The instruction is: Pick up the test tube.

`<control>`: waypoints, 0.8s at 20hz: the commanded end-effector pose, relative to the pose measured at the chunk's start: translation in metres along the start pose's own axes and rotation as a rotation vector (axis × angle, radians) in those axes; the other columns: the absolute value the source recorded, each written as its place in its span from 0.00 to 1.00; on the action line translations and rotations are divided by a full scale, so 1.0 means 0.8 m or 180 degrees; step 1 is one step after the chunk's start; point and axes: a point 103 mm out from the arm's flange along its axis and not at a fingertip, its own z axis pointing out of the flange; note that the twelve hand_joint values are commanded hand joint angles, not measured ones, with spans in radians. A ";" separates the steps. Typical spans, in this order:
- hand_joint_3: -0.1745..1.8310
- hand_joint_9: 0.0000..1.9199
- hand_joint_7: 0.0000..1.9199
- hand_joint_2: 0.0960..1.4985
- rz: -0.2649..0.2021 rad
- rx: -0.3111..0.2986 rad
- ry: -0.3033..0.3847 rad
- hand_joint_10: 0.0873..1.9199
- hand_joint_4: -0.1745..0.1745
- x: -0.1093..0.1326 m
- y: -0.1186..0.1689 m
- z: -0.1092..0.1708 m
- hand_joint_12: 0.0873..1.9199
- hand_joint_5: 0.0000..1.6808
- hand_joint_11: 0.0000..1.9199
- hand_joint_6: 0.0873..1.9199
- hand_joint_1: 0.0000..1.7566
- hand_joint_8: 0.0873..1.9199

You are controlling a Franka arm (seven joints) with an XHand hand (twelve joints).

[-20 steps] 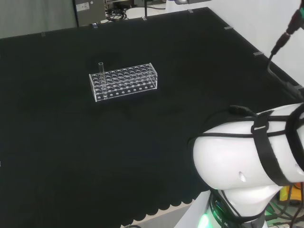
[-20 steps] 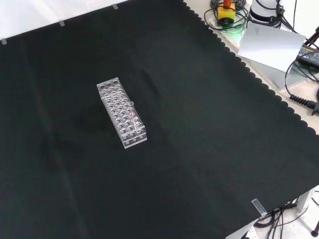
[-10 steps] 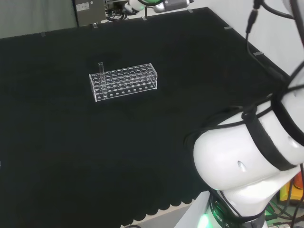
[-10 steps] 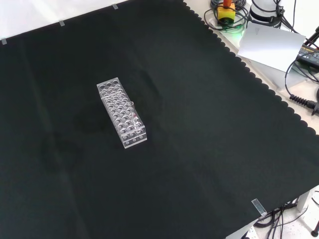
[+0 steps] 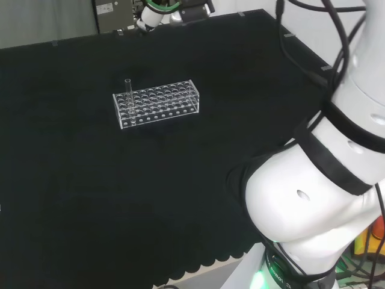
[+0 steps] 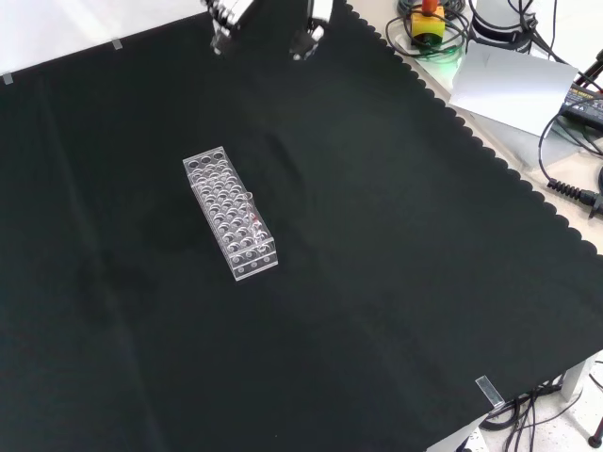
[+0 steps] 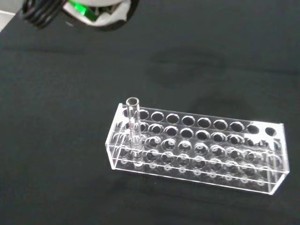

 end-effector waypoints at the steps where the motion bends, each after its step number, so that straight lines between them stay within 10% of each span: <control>1: 0.39 0.23 0.26 0.41 -0.0094 0.0251 -0.0031 0.43 0.11 0.025 0.053 0.032 0.79 0.26 0.08 0.00 0.50 0.44; 16: 0.40 0.30 0.34 0.41 -0.0145 0.0621 -0.0178 0.41 0.06 0.049 0.112 0.111 0.78 0.30 0.11 0.01 0.51 0.44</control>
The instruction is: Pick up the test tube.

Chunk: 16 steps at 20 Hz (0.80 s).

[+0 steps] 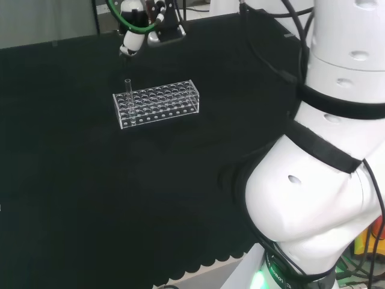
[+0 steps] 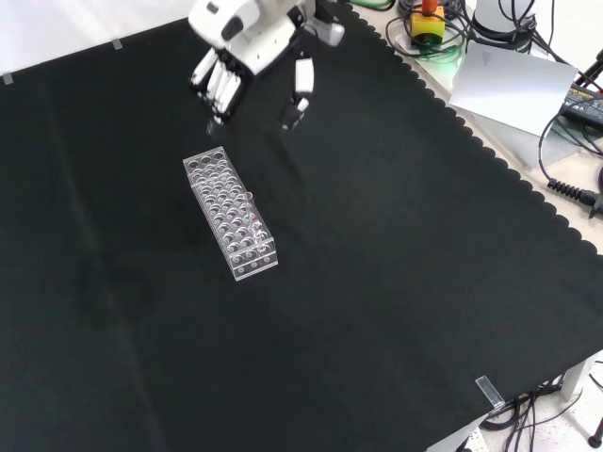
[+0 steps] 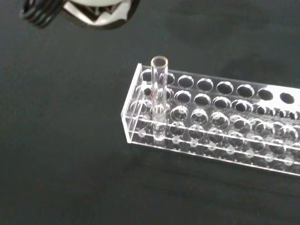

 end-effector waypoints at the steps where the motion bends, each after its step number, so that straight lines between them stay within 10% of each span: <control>1: 0.40 0.30 0.35 0.41 -0.0012 0.0208 -0.0150 0.40 0.06 0.013 0.040 0.034 0.78 0.31 0.11 0.02 0.51 0.44; 16: 0.41 0.30 0.34 0.39 -0.0061 0.0832 -0.0413 0.40 0.07 0.014 0.085 0.082 0.78 0.26 0.09 0.21 0.51 0.45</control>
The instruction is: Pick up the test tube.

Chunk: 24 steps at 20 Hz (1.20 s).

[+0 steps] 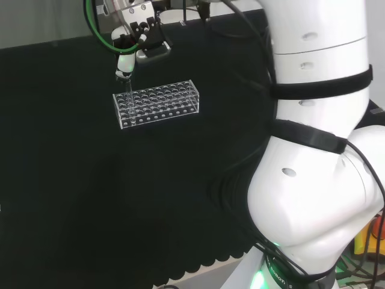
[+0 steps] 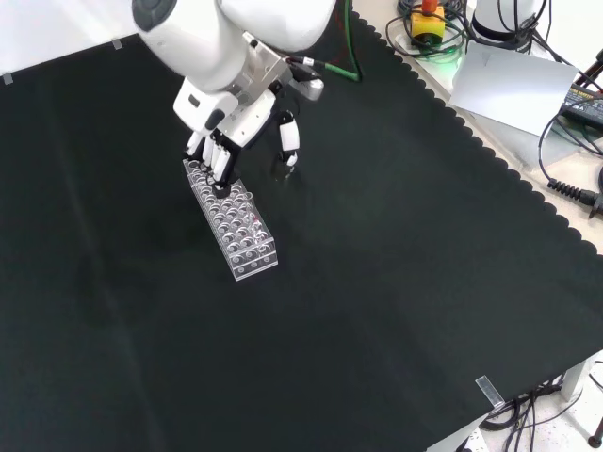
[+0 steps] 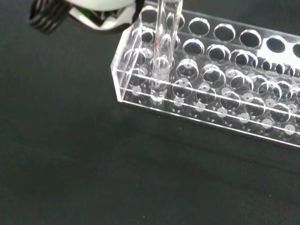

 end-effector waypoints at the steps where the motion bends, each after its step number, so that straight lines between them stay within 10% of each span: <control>1: 0.41 0.30 0.34 0.39 -0.0008 0.0242 -0.0163 0.40 0.08 0.001 0.013 0.018 0.78 0.26 0.09 0.22 0.51 0.45; 24: 0.42 0.41 0.48 0.38 0.0129 -0.0066 0.0004 0.36 0.05 -0.013 0.037 0.036 0.75 0.36 0.16 0.35 0.54 0.42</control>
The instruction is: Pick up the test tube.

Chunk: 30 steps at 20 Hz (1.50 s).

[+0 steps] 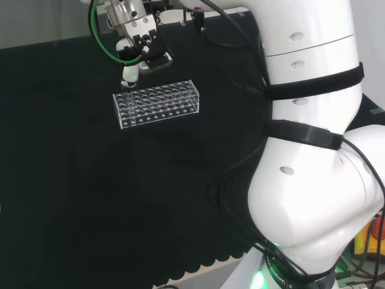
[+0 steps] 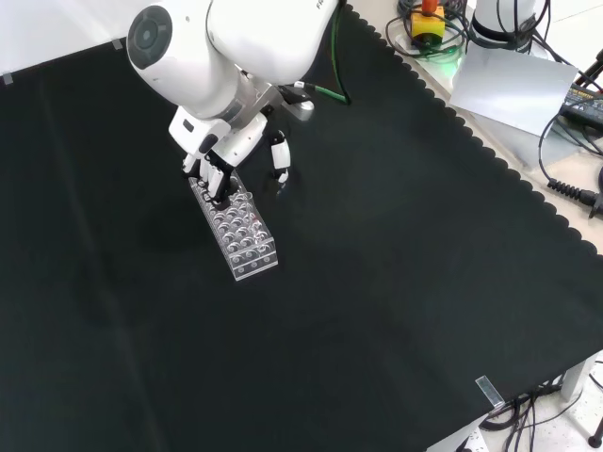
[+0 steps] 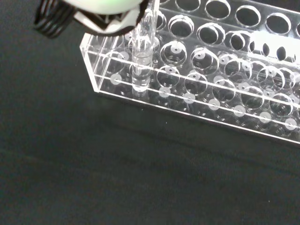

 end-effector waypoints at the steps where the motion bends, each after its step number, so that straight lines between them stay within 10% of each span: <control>1: 0.42 0.42 0.50 0.38 0.0049 -0.0065 0.0034 0.35 0.05 -0.001 0.004 0.004 0.75 0.37 0.16 0.35 0.55 0.41; 30: 0.45 0.64 0.69 0.36 0.0076 -0.0128 0.0276 0.28 0.00 0.026 0.024 0.033 0.68 0.53 0.31 0.33 0.61 0.31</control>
